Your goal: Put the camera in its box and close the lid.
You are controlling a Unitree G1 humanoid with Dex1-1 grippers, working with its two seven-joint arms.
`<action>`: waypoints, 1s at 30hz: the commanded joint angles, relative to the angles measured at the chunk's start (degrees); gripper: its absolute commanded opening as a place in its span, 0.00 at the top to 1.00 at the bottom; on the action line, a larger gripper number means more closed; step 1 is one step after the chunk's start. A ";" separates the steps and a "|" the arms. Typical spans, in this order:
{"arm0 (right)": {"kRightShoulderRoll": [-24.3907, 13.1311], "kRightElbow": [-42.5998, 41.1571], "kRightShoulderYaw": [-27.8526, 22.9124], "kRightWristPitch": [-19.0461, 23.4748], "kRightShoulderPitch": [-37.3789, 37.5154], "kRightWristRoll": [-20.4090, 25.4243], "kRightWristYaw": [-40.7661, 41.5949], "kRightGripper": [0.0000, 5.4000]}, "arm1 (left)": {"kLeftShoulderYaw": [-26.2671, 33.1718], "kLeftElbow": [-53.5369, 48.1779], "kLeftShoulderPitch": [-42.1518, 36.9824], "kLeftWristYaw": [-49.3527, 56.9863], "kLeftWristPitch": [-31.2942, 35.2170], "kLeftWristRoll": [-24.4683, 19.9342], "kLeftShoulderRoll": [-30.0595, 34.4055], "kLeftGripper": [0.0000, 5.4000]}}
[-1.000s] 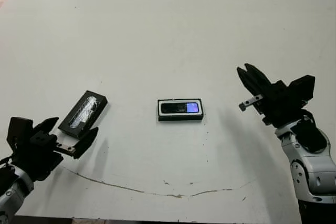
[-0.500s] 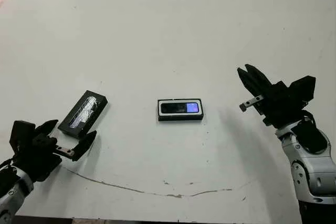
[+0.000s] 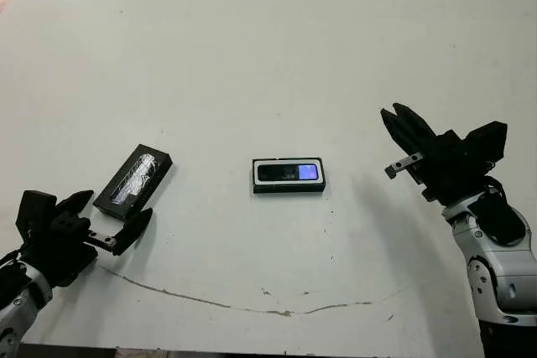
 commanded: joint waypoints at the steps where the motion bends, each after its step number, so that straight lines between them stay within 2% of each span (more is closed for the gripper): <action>1: -0.85 0.44 -0.91 0.54 1.06 0.92 0.73 1.00 | -0.80 1.44 0.42 0.67 -0.06 0.96 -0.50 0.30; 8: -1.38 0.81 -1.50 0.29 1.32 2.09 1.80 1.00 | -0.91 -0.60 -0.08 3.83 3.02 -0.16 -2.45 0.60; 11: -1.51 -0.04 -1.35 1.39 1.54 1.65 1.08 1.00 | -0.55 -1.09 -0.17 4.12 3.81 -1.66 -2.96 0.69; 18: -1.58 0.29 -1.21 1.12 1.66 1.63 1.55 1.00 | -0.03 -3.64 0.47 4.36 3.84 -3.94 -3.56 0.71; 22: -1.41 0.52 -1.06 1.39 1.54 1.54 1.38 1.00 | 1.57 -6.86 -0.49 4.01 4.48 -7.56 -3.21 0.71; 26: -1.29 0.82 -0.66 1.03 1.18 0.98 1.14 1.00 | 3.51 -8.94 -4.07 1.87 2.97 -9.58 -0.45 0.71; 30: -0.99 1.08 -0.15 0.47 0.86 -0.30 0.49 1.00 | 4.76 -10.67 -11.30 1.26 3.26 -9.89 4.21 0.71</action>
